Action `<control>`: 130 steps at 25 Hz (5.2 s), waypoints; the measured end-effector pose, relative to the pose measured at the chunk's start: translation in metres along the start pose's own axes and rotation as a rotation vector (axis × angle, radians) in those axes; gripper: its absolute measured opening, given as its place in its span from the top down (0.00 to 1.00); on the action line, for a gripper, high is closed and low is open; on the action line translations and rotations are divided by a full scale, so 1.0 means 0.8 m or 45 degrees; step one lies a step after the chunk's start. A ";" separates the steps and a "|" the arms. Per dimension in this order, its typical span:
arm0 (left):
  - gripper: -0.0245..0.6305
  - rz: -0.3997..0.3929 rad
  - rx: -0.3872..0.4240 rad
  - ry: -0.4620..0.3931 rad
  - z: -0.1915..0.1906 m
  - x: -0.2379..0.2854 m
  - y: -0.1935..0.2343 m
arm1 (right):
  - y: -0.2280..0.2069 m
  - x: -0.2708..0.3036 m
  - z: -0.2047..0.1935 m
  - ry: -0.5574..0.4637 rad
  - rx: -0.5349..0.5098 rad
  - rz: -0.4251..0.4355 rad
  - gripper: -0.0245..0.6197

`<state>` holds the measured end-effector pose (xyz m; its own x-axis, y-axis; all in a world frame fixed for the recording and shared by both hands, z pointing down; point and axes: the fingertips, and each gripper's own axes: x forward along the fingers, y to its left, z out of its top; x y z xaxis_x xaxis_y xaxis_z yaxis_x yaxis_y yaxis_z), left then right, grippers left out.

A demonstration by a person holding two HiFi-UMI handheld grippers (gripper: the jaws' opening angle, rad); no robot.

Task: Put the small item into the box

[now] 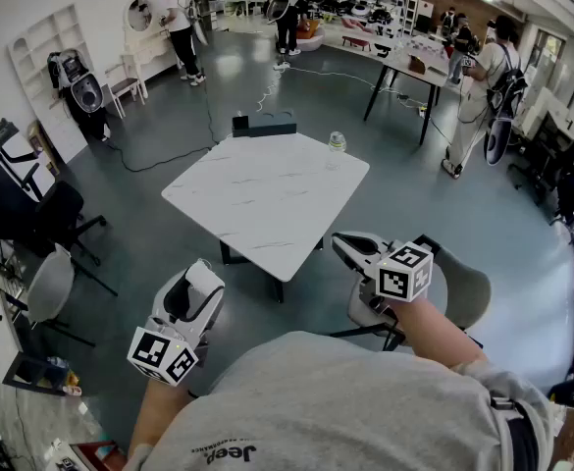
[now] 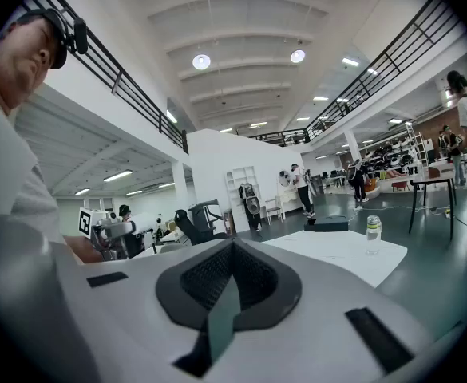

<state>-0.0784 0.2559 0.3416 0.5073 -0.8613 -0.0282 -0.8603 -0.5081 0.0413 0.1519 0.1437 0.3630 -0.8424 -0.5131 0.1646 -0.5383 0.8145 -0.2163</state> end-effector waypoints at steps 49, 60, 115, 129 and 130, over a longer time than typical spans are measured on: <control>0.51 0.090 -0.071 0.124 -0.040 0.180 -0.056 | -0.175 -0.045 0.011 -0.019 -0.022 0.065 0.95; 0.51 -0.069 -0.012 0.101 -0.048 0.226 0.100 | -0.203 0.094 0.024 -0.005 -0.007 -0.106 0.95; 0.51 0.270 -0.265 0.435 -0.132 0.449 0.343 | -0.459 0.418 -0.005 0.075 0.159 0.193 0.95; 0.51 0.068 -0.215 0.348 -0.185 0.490 0.500 | -0.476 0.524 -0.016 0.170 0.100 -0.023 0.95; 0.51 0.053 -0.219 0.335 -0.182 0.500 0.504 | -0.481 0.526 -0.011 0.183 0.096 -0.045 0.95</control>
<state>-0.2153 -0.2940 0.4924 0.4868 -0.8412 0.2352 -0.8708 -0.4464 0.2059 0.0049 -0.3829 0.5235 -0.8138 -0.4928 0.3081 -0.5725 0.7712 -0.2785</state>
